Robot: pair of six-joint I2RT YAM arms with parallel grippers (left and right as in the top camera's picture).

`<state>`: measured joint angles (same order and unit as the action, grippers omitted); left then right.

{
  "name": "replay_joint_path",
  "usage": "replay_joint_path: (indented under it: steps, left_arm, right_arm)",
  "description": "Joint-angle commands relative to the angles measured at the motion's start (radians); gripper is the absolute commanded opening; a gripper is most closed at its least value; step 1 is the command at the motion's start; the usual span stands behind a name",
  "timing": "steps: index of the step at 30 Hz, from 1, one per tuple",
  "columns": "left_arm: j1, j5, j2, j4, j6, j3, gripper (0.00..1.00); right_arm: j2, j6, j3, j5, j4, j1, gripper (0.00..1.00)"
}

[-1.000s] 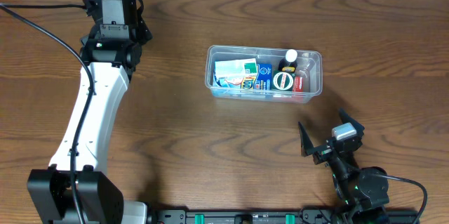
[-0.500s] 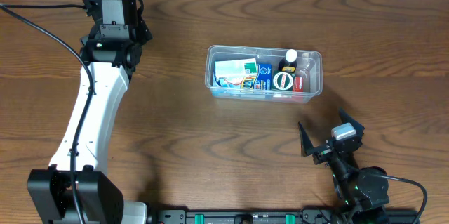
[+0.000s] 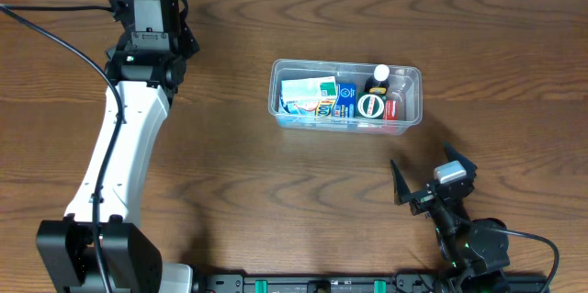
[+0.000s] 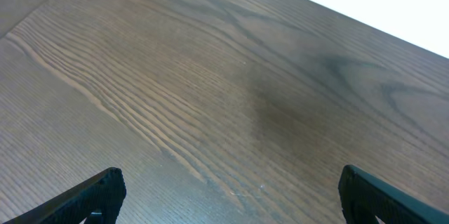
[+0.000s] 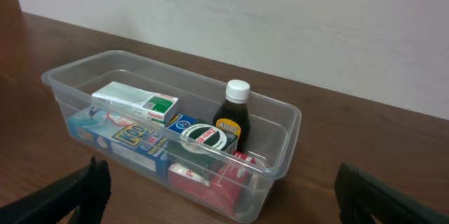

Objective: Pack container

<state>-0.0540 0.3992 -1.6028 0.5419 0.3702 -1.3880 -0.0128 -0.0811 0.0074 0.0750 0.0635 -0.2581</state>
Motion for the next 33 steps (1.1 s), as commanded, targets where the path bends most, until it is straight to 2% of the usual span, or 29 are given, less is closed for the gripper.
replay_joint_path:
  steps: [1,13,25,33]
  left_arm:
    - [-0.002,0.012,-0.002,0.000,0.013,0.022,0.98]
    - [-0.002,0.012,0.160,0.000,0.013,0.202,0.98]
    - [-0.002,0.012,0.526,0.008,0.013,0.693,0.98]
    - [-0.001,0.015,0.757,0.055,-0.005,0.848,0.98]
  right_arm:
    - [0.006,-0.013,-0.002,0.008,0.004,0.011,0.99]
    - [0.006,-0.013,-0.002,0.008,0.004,0.011,0.99]
    - [0.006,-0.013,-0.002,0.008,0.003,0.011,0.99]
    - [0.006,-0.013,-0.002,0.008,0.003,0.011,0.99]
